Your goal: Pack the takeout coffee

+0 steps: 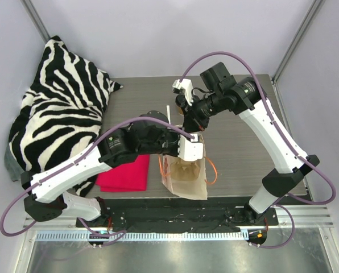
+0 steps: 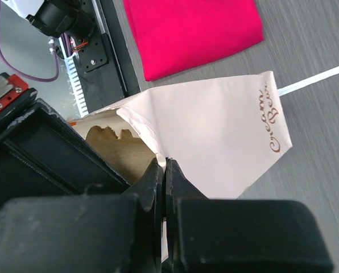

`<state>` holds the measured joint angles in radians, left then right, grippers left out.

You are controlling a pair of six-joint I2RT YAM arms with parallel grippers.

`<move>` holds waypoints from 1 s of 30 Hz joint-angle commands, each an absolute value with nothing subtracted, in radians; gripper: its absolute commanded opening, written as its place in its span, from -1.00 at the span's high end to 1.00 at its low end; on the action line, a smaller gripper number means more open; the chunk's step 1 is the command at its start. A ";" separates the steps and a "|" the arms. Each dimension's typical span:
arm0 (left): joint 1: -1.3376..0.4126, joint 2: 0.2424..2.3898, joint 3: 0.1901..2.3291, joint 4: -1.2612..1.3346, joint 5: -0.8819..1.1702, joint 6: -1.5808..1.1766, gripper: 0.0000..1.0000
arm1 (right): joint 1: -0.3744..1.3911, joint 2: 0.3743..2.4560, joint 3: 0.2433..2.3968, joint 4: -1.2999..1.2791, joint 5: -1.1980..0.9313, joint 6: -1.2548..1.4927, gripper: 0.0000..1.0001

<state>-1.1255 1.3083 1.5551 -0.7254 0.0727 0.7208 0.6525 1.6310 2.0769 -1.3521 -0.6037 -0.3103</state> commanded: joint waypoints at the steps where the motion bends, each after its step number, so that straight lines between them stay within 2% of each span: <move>1: -1.124 1.270 1.502 -0.666 0.037 0.727 1.00 | 0.657 1.597 2.034 -1.310 -0.580 -0.238 0.99; 12: -1.126 1.273 1.336 -0.574 0.031 0.721 1.00 | 0.658 1.629 2.017 -1.308 -0.574 -0.179 0.99; 24: -1.077 1.290 1.197 -0.401 0.118 0.746 1.00 | 0.658 1.640 2.005 -1.350 -0.715 -0.353 0.99; 30: -1.043 1.319 1.181 -0.399 0.152 0.744 1.00 | 0.658 1.640 1.999 -1.382 -0.756 -0.431 0.98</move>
